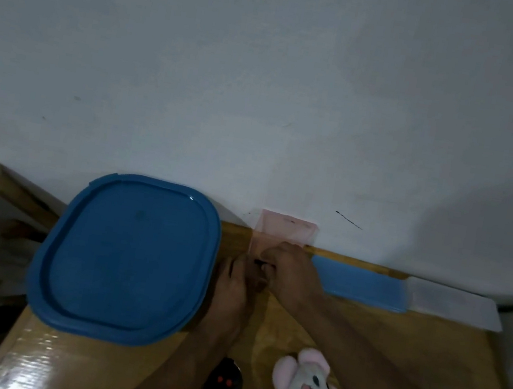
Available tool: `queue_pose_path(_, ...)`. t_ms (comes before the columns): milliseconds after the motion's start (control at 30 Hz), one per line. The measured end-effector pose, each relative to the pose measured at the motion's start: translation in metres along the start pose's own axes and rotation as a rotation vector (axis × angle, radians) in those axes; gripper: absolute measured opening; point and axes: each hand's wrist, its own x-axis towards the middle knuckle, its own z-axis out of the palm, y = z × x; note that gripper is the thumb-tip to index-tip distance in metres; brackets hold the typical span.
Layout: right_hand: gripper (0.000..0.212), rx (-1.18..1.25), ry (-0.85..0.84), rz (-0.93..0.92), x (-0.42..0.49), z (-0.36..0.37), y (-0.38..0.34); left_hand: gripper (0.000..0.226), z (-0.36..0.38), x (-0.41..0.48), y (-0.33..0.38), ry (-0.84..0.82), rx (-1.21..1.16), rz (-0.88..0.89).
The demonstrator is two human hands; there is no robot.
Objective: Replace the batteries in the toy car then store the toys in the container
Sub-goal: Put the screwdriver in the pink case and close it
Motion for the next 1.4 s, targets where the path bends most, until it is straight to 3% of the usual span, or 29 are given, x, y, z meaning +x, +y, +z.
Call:
queue_pose_path(133, 0.015, 0.168, 0.336, 0.216, -0.016, -0.009, 0.006, 0.038, -0.011, -0.009, 0.013, 0.046, -0.116, -0.029)
queue_pose_path(233, 0.025, 0.327, 0.44, 0.385, -0.017, -0.017, 0.011, 0.045, -0.013, -0.01, 0.019, 0.039, -0.106, -0.023)
queue_pose_path(367, 0.037, 0.555, 0.397, 0.523, -0.011, -0.027, 0.013, 0.051, -0.018, -0.007, 0.023, -0.009, -0.091, -0.06)
queue_pose_path(500, 0.047, 0.661, 0.313, 0.479, -0.016, -0.031, 0.013, 0.047, -0.017, -0.006, 0.023, 0.031, -0.129, -0.007)
queue_pose_path(667, 0.028, 0.303, 0.254, 0.208, -0.036, -0.02, 0.016, 0.018, -0.021, -0.012, 0.028, 0.122, -0.209, -0.014)
queue_pose_path(733, 0.028, 0.156, 0.181, 0.154, -0.044, -0.012, 0.021, 0.015, -0.022, -0.014, 0.03, 0.134, -0.27, -0.025)
queue_pose_path(800, 0.031, 0.175, 0.099, 0.147, -0.048, -0.007, 0.024, 0.018, -0.024, -0.016, 0.032, 0.149, -0.338, -0.017)
queue_pose_path(1000, 0.023, 0.345, 0.114, 0.195, -0.048, 0.017, 0.036, 0.021, -0.025, -0.016, 0.033, 0.147, -0.397, -0.063)
queue_pose_path(1167, 0.024, 0.299, 0.107, 0.195, -0.04, 0.01, 0.029, 0.021, -0.025, -0.014, 0.032, 0.147, -0.423, -0.098)
queue_pose_path(1400, 0.017, 0.522, 0.152, 0.387, -0.027, 0.013, 0.026, 0.021, -0.025, -0.008, 0.039, 0.178, -0.384, -0.12)
